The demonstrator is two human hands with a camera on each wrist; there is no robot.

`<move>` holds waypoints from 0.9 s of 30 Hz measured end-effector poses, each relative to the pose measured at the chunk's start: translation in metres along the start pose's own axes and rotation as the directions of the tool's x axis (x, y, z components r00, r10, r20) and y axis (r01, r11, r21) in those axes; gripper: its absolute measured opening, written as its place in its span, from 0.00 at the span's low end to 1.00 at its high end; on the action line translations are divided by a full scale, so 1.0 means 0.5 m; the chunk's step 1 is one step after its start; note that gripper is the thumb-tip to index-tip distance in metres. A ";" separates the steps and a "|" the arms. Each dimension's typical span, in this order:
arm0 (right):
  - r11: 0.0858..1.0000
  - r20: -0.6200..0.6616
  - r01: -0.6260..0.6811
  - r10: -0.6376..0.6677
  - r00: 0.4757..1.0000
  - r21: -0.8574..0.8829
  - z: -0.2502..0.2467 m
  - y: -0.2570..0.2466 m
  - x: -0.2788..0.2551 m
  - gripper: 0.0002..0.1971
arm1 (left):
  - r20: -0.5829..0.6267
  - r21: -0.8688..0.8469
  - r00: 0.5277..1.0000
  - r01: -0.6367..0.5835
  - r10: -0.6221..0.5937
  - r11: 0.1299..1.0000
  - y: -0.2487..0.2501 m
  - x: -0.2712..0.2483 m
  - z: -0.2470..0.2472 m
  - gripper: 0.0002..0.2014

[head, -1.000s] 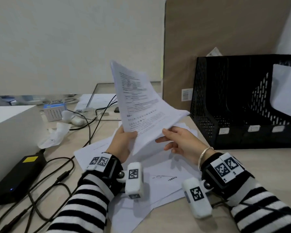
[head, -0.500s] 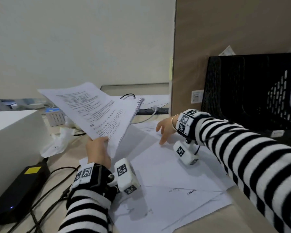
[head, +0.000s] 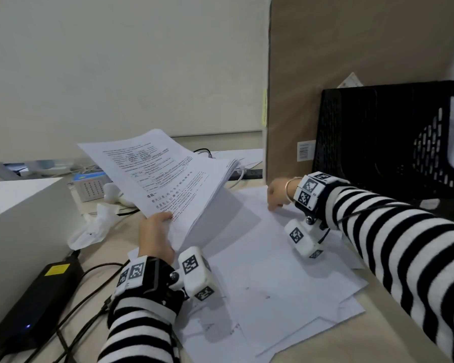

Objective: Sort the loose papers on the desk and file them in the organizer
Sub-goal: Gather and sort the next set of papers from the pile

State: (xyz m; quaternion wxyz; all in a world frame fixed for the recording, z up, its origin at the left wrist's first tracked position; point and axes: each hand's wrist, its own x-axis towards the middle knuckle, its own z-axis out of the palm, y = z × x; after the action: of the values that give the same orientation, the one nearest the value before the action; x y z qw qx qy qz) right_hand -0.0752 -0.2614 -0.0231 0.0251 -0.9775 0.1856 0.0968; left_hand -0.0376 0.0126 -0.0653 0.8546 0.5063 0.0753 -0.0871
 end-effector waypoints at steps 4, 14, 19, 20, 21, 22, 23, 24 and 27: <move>0.838 -0.445 -0.067 0.354 0.823 0.542 -0.060 0.065 -0.035 0.05 | 0.023 0.037 1.000 -0.001 0.001 0.999 0.016 -0.029 0.006 0.18; -0.100 -0.393 0.439 0.301 0.869 0.893 -0.032 0.076 -0.250 0.15 | 0.117 0.282 0.992 0.012 -0.046 0.959 0.011 -0.059 0.022 0.11; -0.123 -0.177 0.232 0.346 0.921 0.965 0.081 0.094 -0.241 0.08 | 0.143 0.287 0.989 -0.001 -0.042 0.958 -0.001 -0.053 0.021 0.14; -0.114 -0.147 0.197 0.349 0.926 0.974 0.096 0.099 -0.236 0.10 | 0.148 0.288 0.988 -0.009 -0.036 0.958 -0.003 -0.050 0.020 0.15; -0.101 -0.126 0.170 0.347 0.929 0.980 0.105 0.101 -0.234 0.11 | 0.147 0.293 0.989 -0.019 -0.025 0.956 -0.005 -0.046 0.019 0.16; -0.086 -0.118 0.156 0.341 0.932 0.984 0.109 0.103 -0.233 0.12 | 0.145 0.300 0.989 -0.029 -0.015 0.954 -0.006 -0.044 0.019 0.16; -0.072 -0.121 0.153 0.332 0.936 0.986 0.111 0.107 -0.233 0.13 | 0.139 0.302 0.990 -0.037 -0.005 0.953 -0.009 -0.041 0.018 0.16; -0.057 -0.133 0.160 0.326 0.936 0.985 0.111 0.108 -0.233 0.14 | 0.140 0.300 0.990 -0.042 0.000 0.953 -0.009 -0.039 0.017 0.16; -0.041 -0.177 0.202 0.338 0.925 0.979 0.113 0.112 -0.232 0.16 | 0.117 0.272 0.993 -0.047 0.016 0.961 -0.008 -0.035 0.017 0.17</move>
State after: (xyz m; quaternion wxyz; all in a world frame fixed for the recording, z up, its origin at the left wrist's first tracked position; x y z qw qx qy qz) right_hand -0.2115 -0.2671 -0.0560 0.6806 -0.6422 0.2478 -0.2510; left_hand -0.0550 0.0045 -0.0609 0.7804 0.6151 0.0056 -0.1119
